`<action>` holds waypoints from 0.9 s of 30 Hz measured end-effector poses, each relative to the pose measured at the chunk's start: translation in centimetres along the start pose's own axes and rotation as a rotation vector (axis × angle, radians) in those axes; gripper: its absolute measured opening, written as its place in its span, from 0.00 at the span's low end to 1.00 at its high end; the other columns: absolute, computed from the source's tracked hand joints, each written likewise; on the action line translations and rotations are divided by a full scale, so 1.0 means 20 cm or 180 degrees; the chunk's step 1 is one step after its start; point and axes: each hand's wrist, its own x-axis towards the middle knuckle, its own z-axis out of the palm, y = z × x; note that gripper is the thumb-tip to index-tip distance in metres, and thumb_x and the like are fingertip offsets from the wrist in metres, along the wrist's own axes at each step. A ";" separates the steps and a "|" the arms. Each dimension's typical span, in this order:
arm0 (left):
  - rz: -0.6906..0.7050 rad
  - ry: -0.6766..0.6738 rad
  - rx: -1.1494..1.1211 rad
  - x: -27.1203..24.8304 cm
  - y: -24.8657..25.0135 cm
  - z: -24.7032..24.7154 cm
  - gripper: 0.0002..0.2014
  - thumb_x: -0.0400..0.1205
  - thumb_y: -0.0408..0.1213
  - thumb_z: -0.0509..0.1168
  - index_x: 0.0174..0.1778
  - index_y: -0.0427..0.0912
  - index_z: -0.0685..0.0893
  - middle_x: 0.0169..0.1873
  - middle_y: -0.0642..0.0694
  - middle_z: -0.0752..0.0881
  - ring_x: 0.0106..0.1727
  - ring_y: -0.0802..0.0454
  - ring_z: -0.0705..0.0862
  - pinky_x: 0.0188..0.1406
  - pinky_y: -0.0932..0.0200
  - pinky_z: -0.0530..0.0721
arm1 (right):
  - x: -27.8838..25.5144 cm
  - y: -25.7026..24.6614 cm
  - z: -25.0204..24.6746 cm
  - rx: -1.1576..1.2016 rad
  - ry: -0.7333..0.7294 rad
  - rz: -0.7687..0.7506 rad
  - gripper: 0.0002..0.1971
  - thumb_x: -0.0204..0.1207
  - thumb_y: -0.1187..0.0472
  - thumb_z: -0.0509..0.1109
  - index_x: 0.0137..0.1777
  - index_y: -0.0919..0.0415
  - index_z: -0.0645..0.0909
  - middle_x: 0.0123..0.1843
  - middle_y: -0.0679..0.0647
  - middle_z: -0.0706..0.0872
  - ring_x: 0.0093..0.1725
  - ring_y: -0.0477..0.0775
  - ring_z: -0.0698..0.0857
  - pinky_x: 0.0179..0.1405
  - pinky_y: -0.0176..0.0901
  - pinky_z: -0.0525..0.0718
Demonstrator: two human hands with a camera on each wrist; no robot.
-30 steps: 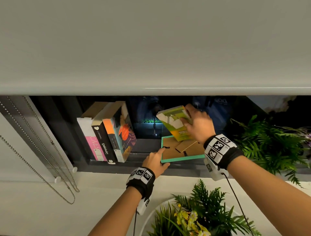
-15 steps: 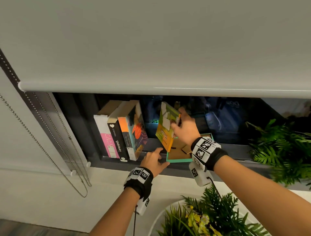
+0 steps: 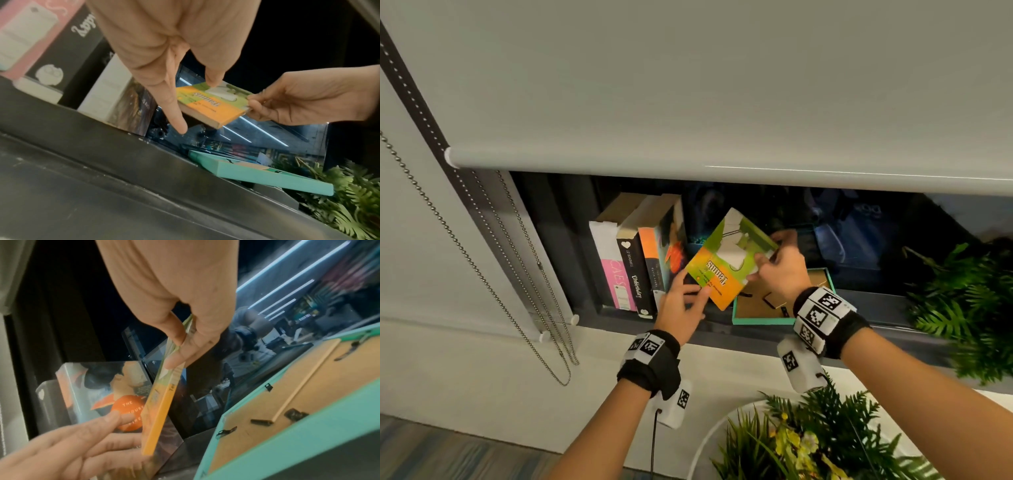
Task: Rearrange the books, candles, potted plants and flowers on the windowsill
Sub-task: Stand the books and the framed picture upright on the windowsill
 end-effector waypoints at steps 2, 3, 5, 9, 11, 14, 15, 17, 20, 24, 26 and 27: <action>0.0007 -0.0013 -0.0016 0.00 0.02 -0.01 0.35 0.82 0.43 0.65 0.82 0.45 0.56 0.61 0.42 0.82 0.58 0.52 0.84 0.44 0.53 0.90 | -0.01 0.00 -0.03 0.0353 0.0093 0.0135 0.18 0.78 0.71 0.67 0.59 0.56 0.62 0.46 0.50 0.79 0.25 0.46 0.87 0.24 0.31 0.85; 0.0029 -0.0027 -0.0023 -0.01 0.04 -0.01 0.35 0.82 0.43 0.65 0.82 0.45 0.56 0.60 0.42 0.82 0.58 0.52 0.84 0.46 0.52 0.90 | 0.00 0.01 -0.04 0.0583 0.0085 0.0202 0.19 0.78 0.71 0.66 0.59 0.55 0.61 0.47 0.50 0.79 0.27 0.49 0.88 0.29 0.35 0.88; 0.0102 -0.0028 -0.0151 -0.02 0.08 0.02 0.33 0.82 0.41 0.66 0.81 0.43 0.58 0.56 0.44 0.83 0.58 0.50 0.85 0.47 0.52 0.90 | -0.01 0.00 -0.05 0.1032 0.0015 0.0342 0.20 0.79 0.73 0.65 0.60 0.54 0.60 0.50 0.52 0.79 0.35 0.58 0.91 0.37 0.46 0.91; 0.0300 0.0262 -0.0654 -0.05 0.16 0.04 0.31 0.82 0.35 0.66 0.79 0.46 0.60 0.48 0.48 0.86 0.55 0.53 0.87 0.45 0.53 0.90 | -0.04 0.00 -0.03 0.1372 -0.0191 0.0517 0.19 0.80 0.73 0.63 0.61 0.56 0.59 0.57 0.60 0.80 0.40 0.59 0.90 0.29 0.38 0.89; 0.0492 0.0552 -0.0551 -0.05 0.19 0.02 0.32 0.81 0.32 0.66 0.79 0.45 0.60 0.46 0.48 0.87 0.49 0.57 0.88 0.42 0.52 0.91 | -0.04 0.00 -0.03 0.1170 -0.0271 0.0613 0.19 0.79 0.70 0.66 0.61 0.58 0.61 0.58 0.64 0.82 0.37 0.55 0.89 0.28 0.40 0.89; 0.0882 0.0953 -0.0032 -0.05 0.25 -0.04 0.28 0.81 0.32 0.66 0.77 0.46 0.65 0.46 0.47 0.87 0.45 0.57 0.88 0.40 0.63 0.89 | -0.03 0.03 -0.02 0.0439 -0.0745 0.0853 0.21 0.75 0.65 0.73 0.59 0.58 0.64 0.55 0.65 0.82 0.37 0.53 0.87 0.36 0.51 0.91; 0.0982 0.1056 0.0125 -0.04 0.27 -0.05 0.27 0.81 0.33 0.66 0.75 0.46 0.67 0.46 0.49 0.86 0.44 0.59 0.87 0.40 0.66 0.88 | -0.04 0.03 -0.02 0.0147 -0.0939 0.0880 0.23 0.73 0.62 0.76 0.58 0.58 0.64 0.54 0.63 0.81 0.39 0.54 0.86 0.39 0.54 0.91; 0.1189 0.1195 0.0315 -0.04 0.32 -0.07 0.22 0.81 0.33 0.66 0.72 0.46 0.73 0.47 0.50 0.86 0.42 0.64 0.85 0.39 0.71 0.85 | -0.07 0.01 0.00 -0.0598 -0.1228 0.0689 0.31 0.65 0.52 0.81 0.60 0.54 0.65 0.56 0.58 0.79 0.47 0.55 0.85 0.49 0.58 0.89; 0.1566 0.1269 0.0689 -0.04 0.36 -0.09 0.17 0.80 0.31 0.67 0.65 0.42 0.80 0.51 0.45 0.87 0.46 0.61 0.85 0.43 0.74 0.84 | -0.09 -0.04 0.07 -0.1867 -0.1379 0.0043 0.41 0.62 0.42 0.79 0.71 0.50 0.62 0.64 0.54 0.73 0.62 0.56 0.79 0.61 0.53 0.82; 0.1851 0.1123 0.1044 -0.03 0.38 -0.09 0.17 0.78 0.31 0.68 0.63 0.42 0.83 0.51 0.44 0.86 0.47 0.56 0.85 0.47 0.60 0.88 | -0.11 -0.12 0.19 -0.1822 -0.1184 -0.0448 0.43 0.65 0.44 0.78 0.76 0.55 0.60 0.68 0.57 0.74 0.66 0.59 0.77 0.62 0.51 0.78; 0.1854 0.1005 0.1071 -0.03 0.37 -0.10 0.19 0.78 0.32 0.69 0.66 0.41 0.82 0.49 0.45 0.86 0.45 0.59 0.85 0.45 0.67 0.87 | -0.11 -0.15 0.24 -0.1843 -0.1149 -0.0623 0.37 0.69 0.48 0.74 0.74 0.56 0.61 0.65 0.58 0.77 0.63 0.62 0.80 0.59 0.53 0.80; 0.1791 0.0925 0.1027 -0.03 0.37 -0.11 0.20 0.78 0.34 0.70 0.68 0.42 0.80 0.49 0.47 0.86 0.45 0.61 0.85 0.43 0.71 0.86 | -0.11 -0.15 0.26 -0.1896 -0.1162 -0.0695 0.32 0.73 0.51 0.71 0.73 0.56 0.62 0.63 0.59 0.79 0.60 0.63 0.82 0.57 0.54 0.82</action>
